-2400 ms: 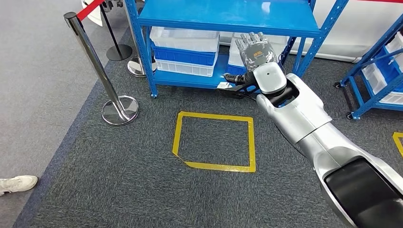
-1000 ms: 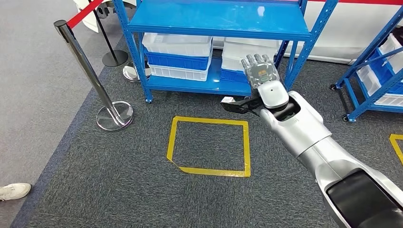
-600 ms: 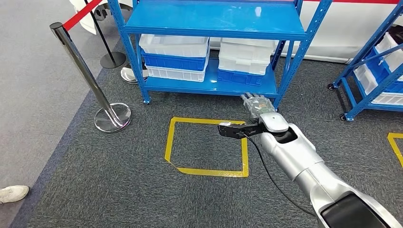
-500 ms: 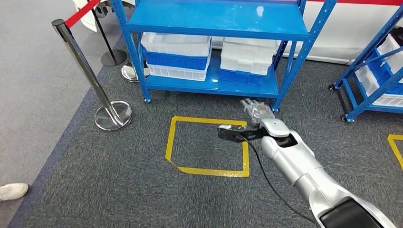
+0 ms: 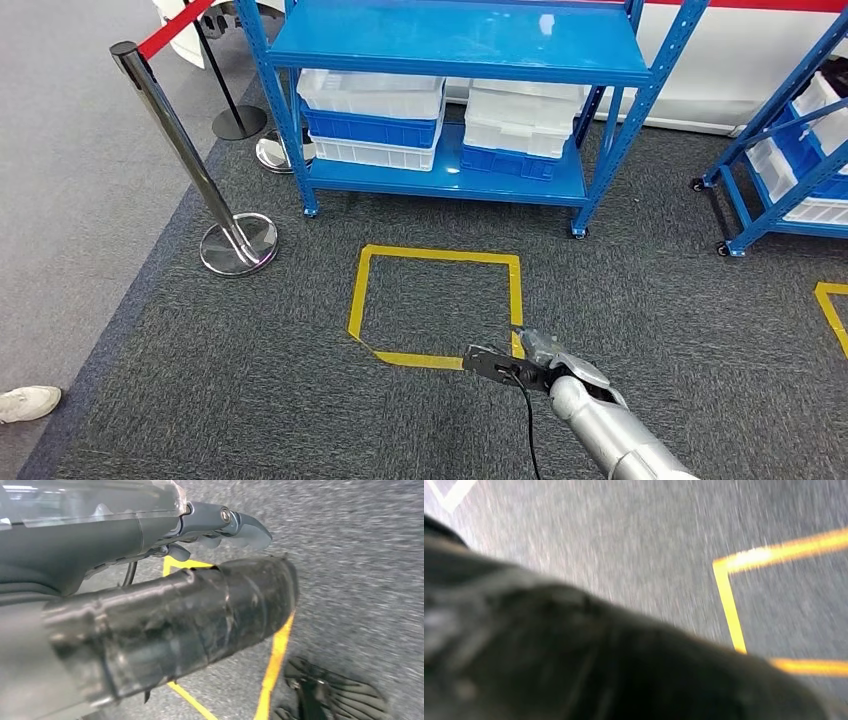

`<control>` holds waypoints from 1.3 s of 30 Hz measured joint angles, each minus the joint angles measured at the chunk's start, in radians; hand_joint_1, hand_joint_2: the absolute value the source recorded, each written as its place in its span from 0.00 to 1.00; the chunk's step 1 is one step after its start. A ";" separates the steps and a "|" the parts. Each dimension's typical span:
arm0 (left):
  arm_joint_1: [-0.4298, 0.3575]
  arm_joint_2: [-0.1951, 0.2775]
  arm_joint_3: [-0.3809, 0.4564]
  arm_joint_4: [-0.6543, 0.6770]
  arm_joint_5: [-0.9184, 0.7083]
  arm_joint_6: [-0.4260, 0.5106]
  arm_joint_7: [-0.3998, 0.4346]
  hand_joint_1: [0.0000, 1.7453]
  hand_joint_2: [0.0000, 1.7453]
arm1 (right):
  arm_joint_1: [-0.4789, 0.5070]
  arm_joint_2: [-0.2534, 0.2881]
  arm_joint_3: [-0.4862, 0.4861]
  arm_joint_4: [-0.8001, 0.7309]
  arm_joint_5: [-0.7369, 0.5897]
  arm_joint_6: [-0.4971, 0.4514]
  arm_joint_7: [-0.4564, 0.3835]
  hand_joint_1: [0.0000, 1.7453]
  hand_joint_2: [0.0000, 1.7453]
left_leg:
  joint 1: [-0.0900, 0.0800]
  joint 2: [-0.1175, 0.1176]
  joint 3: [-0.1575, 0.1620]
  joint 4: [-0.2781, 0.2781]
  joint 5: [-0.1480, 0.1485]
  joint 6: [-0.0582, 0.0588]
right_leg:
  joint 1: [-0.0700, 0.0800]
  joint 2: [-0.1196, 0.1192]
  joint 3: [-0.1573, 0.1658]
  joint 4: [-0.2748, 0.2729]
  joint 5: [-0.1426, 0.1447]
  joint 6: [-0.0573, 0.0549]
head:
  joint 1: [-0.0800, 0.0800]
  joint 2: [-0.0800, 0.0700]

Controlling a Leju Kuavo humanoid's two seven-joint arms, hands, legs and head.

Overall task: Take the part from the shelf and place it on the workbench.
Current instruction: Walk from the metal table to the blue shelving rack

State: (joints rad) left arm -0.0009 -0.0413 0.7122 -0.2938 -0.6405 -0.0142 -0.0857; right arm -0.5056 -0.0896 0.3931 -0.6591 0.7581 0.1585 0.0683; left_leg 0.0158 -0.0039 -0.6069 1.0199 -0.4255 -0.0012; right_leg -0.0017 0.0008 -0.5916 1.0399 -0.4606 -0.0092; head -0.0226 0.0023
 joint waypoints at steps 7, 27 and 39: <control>0.042 0.005 -0.124 -0.010 0.123 0.003 0.017 0.00 0.00 | 0.119 0.021 -0.063 0.034 -0.145 -0.031 -0.014 0.00 0.50 | 0.003 0.000 -0.107 0.257 -0.146 -0.028 | -0.005 -0.001 0.007 -0.016 0.011 -0.033 | -0.002 0.000; 0.137 0.013 -0.492 -0.019 0.469 0.009 0.059 0.00 0.00 | 0.461 0.049 -0.256 0.126 -0.554 -0.116 -0.048 0.00 0.00 | -0.012 -0.002 0.045 -0.002 -0.043 0.017 | 0.000 0.001 0.022 -0.015 -0.003 -0.024 | 0.000 0.000; 0.142 0.021 -0.655 -0.069 0.636 0.015 0.079 0.00 0.00 | 0.633 0.067 -0.342 0.217 -0.751 -0.156 -0.065 0.00 0.00 | -0.014 -0.002 0.047 -0.002 -0.048 0.020 | -0.003 0.001 0.023 -0.015 -0.009 0.006 | 0.000 0.000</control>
State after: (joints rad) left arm 0.1406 -0.0198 0.0573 -0.3628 -0.0043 0.0009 -0.0062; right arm 0.1270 -0.0224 0.0506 -0.4423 0.0073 0.0024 0.0031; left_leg 0.0023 -0.0062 -0.5604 1.0183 -0.4738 0.0188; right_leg -0.0045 0.0015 -0.5686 1.0253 -0.4695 -0.0036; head -0.0225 0.0023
